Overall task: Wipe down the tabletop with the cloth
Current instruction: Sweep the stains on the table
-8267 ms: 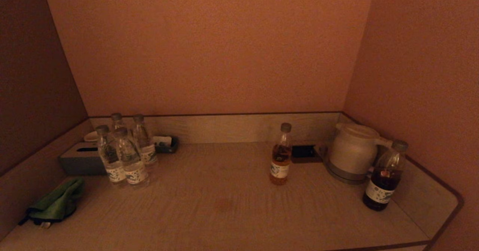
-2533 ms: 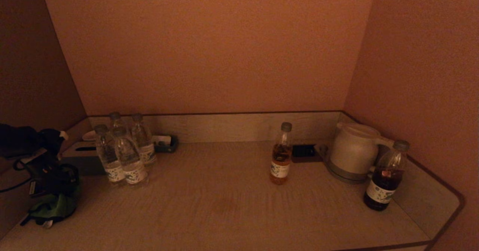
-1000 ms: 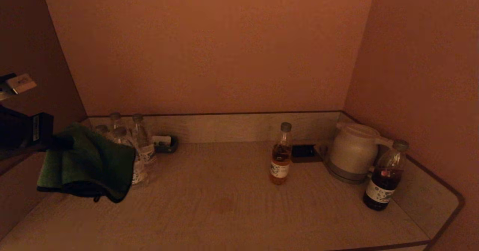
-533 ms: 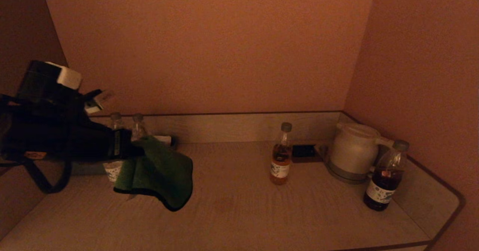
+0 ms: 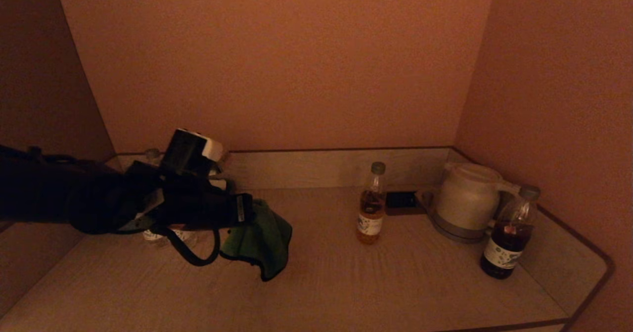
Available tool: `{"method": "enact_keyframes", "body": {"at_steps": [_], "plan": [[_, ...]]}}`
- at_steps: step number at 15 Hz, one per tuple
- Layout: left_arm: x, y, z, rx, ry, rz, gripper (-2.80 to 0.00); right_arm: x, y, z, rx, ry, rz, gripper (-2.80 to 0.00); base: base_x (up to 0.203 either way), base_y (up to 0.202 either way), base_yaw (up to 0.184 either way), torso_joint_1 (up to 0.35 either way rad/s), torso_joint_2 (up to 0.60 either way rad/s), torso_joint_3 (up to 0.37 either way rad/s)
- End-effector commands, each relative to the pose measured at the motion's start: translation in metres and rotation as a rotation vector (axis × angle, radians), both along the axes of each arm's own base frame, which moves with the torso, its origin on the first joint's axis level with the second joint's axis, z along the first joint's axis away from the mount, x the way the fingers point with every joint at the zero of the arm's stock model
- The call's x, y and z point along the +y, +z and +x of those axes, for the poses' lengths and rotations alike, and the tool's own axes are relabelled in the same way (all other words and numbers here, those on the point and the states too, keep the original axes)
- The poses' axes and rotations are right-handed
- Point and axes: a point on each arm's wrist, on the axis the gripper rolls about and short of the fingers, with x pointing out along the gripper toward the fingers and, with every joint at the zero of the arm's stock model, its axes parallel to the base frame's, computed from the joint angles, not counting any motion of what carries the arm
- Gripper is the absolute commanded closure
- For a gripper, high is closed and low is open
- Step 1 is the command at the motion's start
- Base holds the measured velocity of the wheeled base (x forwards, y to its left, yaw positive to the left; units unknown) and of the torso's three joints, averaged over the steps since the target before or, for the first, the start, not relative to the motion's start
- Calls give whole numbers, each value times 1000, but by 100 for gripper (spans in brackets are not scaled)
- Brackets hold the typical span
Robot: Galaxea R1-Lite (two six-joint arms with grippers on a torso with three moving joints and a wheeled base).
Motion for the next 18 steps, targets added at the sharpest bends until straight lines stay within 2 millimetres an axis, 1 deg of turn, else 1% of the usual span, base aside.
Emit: {"method": "enact_keyframes", "body": {"at_steps": [1, 2, 3, 4, 6, 7, 8, 11, 12, 14, 16, 17, 18], "plan": [[-35, -49, 14, 81, 3, 66, 0, 0, 0, 0, 1, 0, 0, 0, 0, 0, 0, 0, 0, 0], [-49, -54, 20, 68, 7, 65, 0, 0, 0, 0, 1, 0, 0, 0, 0, 0, 0, 0, 0, 0], [-57, -57, 22, 60, 8, 63, 0, 0, 0, 0, 1, 0, 0, 0, 0, 0, 0, 0, 0, 0], [-63, -67, 30, 65, 11, 68, 0, 0, 0, 0, 1, 0, 0, 0, 0, 0, 0, 0, 0, 0], [-69, -83, 38, 85, 20, 75, 0, 0, 0, 0, 1, 0, 0, 0, 0, 0, 0, 0, 0, 0], [-70, -83, 39, 84, 29, 73, 0, 0, 0, 0, 1, 0, 0, 0, 0, 0, 0, 0, 0, 0], [-72, -91, 43, 88, 56, 85, 0, 0, 0, 0, 1, 0, 0, 0, 0, 0, 0, 0, 0, 0], [-75, -103, 48, 88, 90, 108, 0, 0, 0, 0, 1, 0, 0, 0, 0, 0, 0, 0, 0, 0], [-75, -103, 48, 88, 92, 109, 0, 0, 0, 0, 1, 0, 0, 0, 0, 0, 0, 0, 0, 0], [-77, -113, 54, 88, 129, 133, 0, 0, 0, 0, 1, 0, 0, 0, 0, 0, 0, 0, 0, 0], [-73, -119, 59, 95, 159, 159, 0, 0, 0, 0, 1, 0, 0, 0, 0, 0, 0, 0, 0, 0], [-71, -119, 61, 96, 167, 163, 0, 0, 0, 0, 1, 0, 0, 0, 0, 0, 0, 0, 0, 0], [-61, -115, 73, 88, 216, 161, 0, 0, 0, 0, 1, 0, 0, 0, 0, 0, 0, 0, 0, 0]]}}
